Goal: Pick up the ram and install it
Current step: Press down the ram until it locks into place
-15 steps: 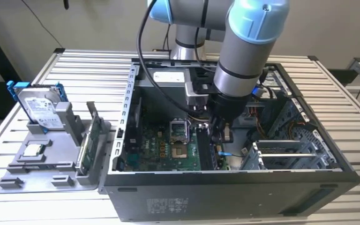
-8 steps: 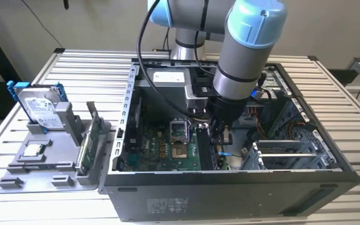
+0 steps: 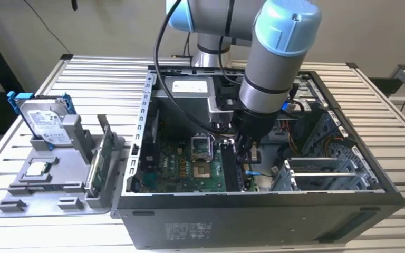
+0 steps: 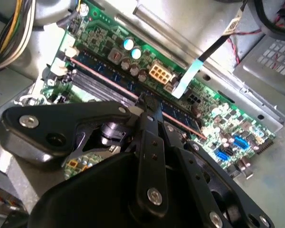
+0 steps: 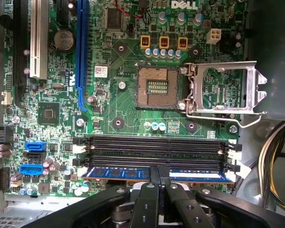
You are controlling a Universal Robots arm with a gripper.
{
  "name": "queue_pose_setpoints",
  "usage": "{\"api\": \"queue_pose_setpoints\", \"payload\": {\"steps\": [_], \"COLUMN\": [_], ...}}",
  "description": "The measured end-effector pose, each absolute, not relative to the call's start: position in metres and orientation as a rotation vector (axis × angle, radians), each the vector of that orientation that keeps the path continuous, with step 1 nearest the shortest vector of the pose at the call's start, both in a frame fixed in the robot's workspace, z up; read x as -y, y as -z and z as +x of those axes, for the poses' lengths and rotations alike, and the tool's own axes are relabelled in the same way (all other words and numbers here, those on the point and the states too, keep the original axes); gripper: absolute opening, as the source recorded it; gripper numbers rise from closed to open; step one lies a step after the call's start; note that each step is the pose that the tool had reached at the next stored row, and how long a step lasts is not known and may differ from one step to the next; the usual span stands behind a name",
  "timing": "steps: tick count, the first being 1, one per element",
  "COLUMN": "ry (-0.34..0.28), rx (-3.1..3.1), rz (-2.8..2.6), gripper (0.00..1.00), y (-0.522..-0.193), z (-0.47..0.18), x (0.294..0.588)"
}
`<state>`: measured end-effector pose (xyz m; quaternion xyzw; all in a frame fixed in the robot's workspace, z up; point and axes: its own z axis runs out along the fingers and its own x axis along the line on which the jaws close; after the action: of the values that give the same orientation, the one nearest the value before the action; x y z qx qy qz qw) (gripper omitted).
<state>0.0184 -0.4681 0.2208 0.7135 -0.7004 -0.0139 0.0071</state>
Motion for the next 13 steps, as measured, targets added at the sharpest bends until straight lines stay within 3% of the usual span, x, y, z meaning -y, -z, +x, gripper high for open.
{"api": "queue_pose_setpoints", "payload": {"steps": [13], "ry": [0.044], "rx": [2.191], "rz": [2.232], "gripper": [0.11], "y": [-0.252], "z": [0.018], "x": [0.467]}}
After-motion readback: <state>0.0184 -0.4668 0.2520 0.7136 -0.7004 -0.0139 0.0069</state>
